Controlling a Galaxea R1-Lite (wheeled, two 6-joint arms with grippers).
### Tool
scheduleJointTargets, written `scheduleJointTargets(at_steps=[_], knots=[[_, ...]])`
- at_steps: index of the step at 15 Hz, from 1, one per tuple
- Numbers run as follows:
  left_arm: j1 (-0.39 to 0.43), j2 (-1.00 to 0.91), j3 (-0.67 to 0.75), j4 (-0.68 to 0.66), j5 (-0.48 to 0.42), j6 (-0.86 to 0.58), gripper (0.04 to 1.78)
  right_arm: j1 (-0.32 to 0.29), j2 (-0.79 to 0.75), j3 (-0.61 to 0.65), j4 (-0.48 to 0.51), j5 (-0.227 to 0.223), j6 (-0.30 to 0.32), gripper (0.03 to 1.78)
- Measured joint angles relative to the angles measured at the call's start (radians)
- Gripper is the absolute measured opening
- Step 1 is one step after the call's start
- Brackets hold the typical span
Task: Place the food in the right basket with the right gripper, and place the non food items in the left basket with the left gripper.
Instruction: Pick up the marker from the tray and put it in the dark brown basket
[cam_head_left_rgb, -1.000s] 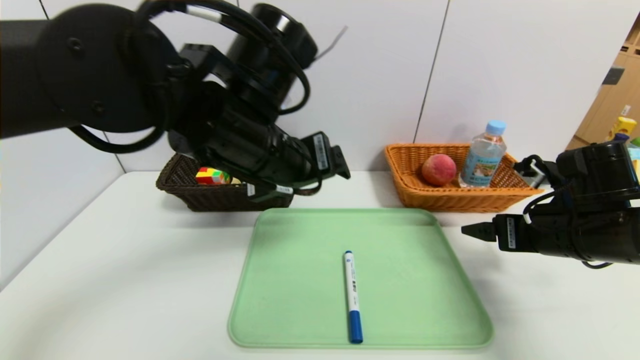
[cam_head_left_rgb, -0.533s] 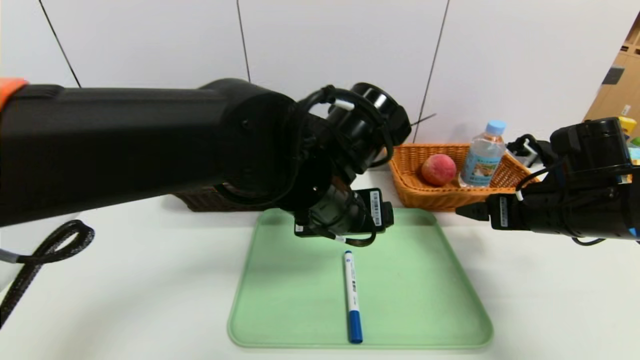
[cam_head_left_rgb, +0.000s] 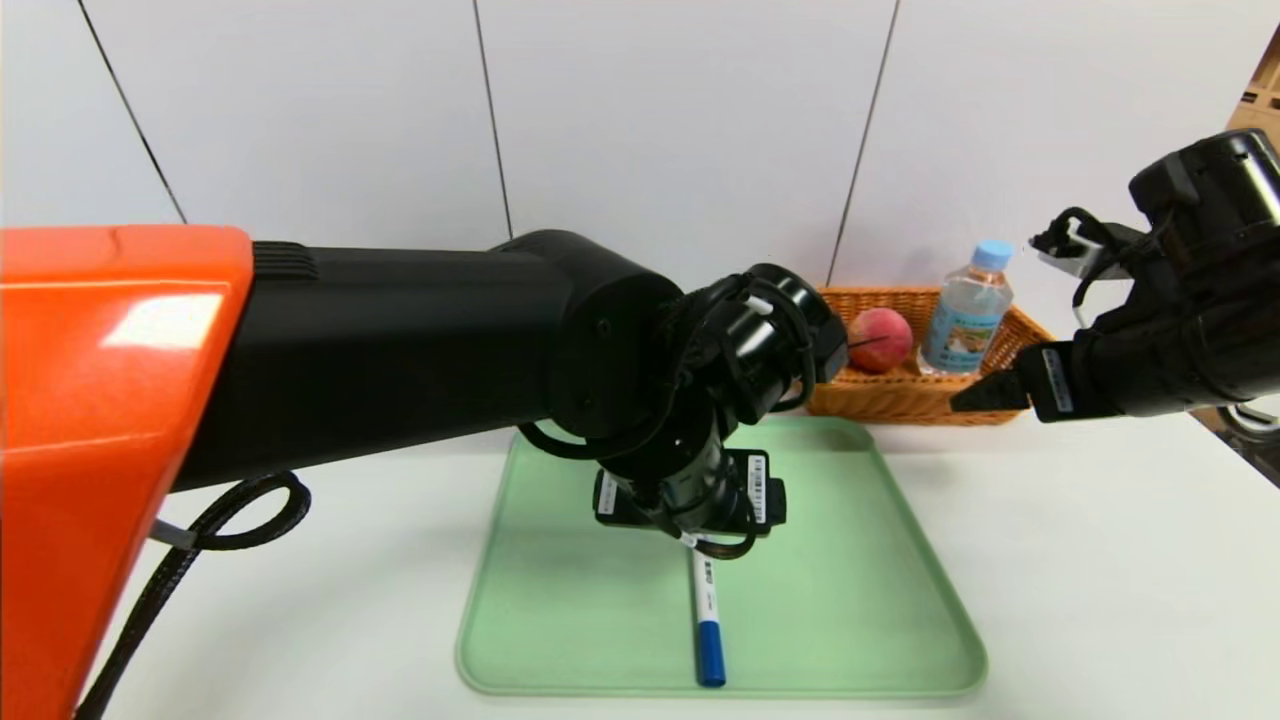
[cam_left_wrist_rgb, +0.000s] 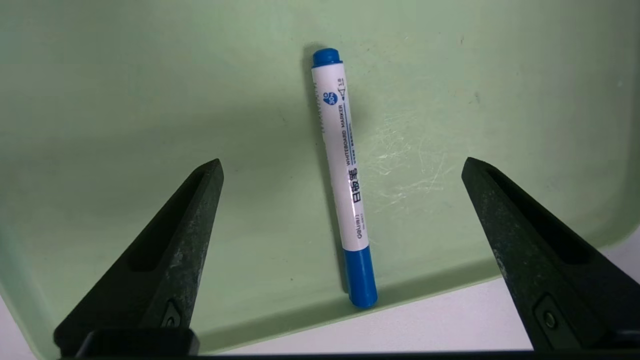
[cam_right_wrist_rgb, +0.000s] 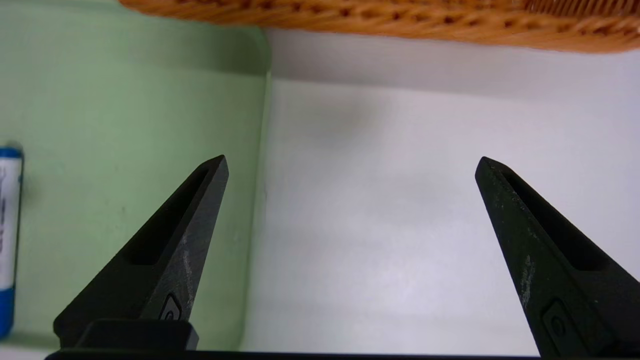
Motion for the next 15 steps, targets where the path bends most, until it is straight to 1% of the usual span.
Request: scheduleJointTargets(at_steps=[1,2,3,8,11,15], knots=[[0.0,0.008,0.0,0.01,0.0,0.004,1.69,0.003,0.002,-0.044,0.099,0.001,0.004,1.71],[0.001,0.016,0.0,0.023,0.0,0.011,1.69,0.004,0.003,-0.067,0.172,0.002,0.008,1.71],[0.002,0.024,0.0,0.034,-0.001,0.015,1.69,0.002,0.004,-0.076,0.201,0.003,0.011,1.71],[0.002,0.056,-0.002,0.041,-0.024,0.017,1.69,0.006,0.004,-0.057,0.202,0.005,0.017,1.71],[0.008,0.071,-0.002,0.041,-0.102,0.012,1.69,0.007,0.003,-0.049,0.201,0.006,0.017,1.71],[0.015,0.096,-0.006,0.036,-0.104,0.012,1.69,0.007,0.001,-0.023,0.171,0.006,0.016,1.71]])
